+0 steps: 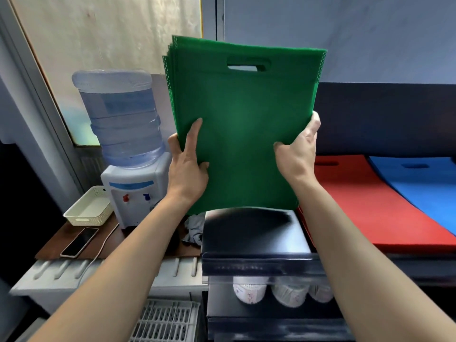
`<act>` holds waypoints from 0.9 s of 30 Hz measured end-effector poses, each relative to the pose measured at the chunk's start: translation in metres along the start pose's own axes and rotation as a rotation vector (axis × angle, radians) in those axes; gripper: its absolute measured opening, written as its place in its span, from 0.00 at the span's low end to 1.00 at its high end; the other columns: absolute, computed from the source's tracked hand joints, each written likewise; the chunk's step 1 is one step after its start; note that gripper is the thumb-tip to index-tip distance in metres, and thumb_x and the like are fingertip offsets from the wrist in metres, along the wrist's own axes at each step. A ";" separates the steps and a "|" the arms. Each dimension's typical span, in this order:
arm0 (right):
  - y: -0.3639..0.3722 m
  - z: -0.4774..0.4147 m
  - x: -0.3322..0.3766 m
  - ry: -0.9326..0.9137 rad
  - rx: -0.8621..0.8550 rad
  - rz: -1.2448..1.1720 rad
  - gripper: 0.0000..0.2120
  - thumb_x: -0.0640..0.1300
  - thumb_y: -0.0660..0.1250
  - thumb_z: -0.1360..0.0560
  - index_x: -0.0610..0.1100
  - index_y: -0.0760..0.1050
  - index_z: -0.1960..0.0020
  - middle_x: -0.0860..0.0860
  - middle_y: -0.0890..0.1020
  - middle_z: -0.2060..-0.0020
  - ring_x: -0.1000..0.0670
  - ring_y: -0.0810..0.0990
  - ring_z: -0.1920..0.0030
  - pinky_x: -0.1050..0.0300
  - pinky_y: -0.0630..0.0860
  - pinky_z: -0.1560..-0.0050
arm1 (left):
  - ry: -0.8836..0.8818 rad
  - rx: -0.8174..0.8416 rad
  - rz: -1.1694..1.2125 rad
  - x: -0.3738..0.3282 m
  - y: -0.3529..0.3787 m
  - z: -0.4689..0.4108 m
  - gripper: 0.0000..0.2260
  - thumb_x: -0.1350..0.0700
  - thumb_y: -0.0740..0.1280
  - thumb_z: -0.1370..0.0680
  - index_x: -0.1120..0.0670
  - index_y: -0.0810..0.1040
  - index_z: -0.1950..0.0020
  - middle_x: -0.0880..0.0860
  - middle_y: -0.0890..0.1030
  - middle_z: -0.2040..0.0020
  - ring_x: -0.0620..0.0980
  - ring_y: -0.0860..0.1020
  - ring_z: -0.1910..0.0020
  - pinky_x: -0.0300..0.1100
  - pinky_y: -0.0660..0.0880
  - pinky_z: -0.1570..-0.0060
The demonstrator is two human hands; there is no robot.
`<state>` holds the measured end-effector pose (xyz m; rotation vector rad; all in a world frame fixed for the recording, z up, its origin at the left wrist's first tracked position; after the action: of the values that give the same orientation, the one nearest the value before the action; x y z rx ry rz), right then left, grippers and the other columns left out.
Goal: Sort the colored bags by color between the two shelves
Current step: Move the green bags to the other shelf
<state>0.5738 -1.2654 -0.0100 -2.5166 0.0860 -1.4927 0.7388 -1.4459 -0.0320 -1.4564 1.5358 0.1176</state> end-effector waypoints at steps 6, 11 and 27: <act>0.003 0.010 -0.011 -0.017 0.012 0.018 0.42 0.32 0.64 0.32 0.47 0.48 0.25 0.48 0.64 0.34 0.45 0.68 0.35 0.53 0.67 0.36 | -0.004 0.004 0.046 0.007 0.010 0.008 0.39 0.68 0.61 0.24 0.34 0.49 0.27 0.54 0.55 0.32 0.53 0.71 0.48 0.49 0.72 0.41; 0.005 0.012 -0.020 0.022 0.035 0.058 0.43 0.34 0.64 0.32 0.50 0.46 0.24 0.49 0.65 0.35 0.45 0.69 0.36 0.50 0.68 0.36 | 0.008 -0.014 0.088 0.011 0.014 0.009 0.38 0.68 0.61 0.24 0.35 0.48 0.27 0.55 0.55 0.31 0.56 0.72 0.42 0.45 0.70 0.42; -0.001 0.018 -0.017 -0.008 0.011 0.019 0.44 0.33 0.65 0.31 0.48 0.45 0.24 0.48 0.64 0.33 0.46 0.68 0.35 0.61 0.64 0.41 | -0.029 -0.067 0.160 0.020 0.004 0.009 0.44 0.66 0.66 0.26 0.49 0.37 0.23 0.48 0.48 0.22 0.49 0.52 0.24 0.38 0.50 0.31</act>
<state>0.5818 -1.2594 -0.0328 -2.5060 0.0999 -1.4711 0.7440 -1.4535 -0.0525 -1.3758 1.6377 0.2863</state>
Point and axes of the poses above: each hand's wrist, its own z-axis away from the middle knuckle, its own y-axis out of the palm, x = y × z, the point moved 9 cm from there along -z, towards the middle knuckle
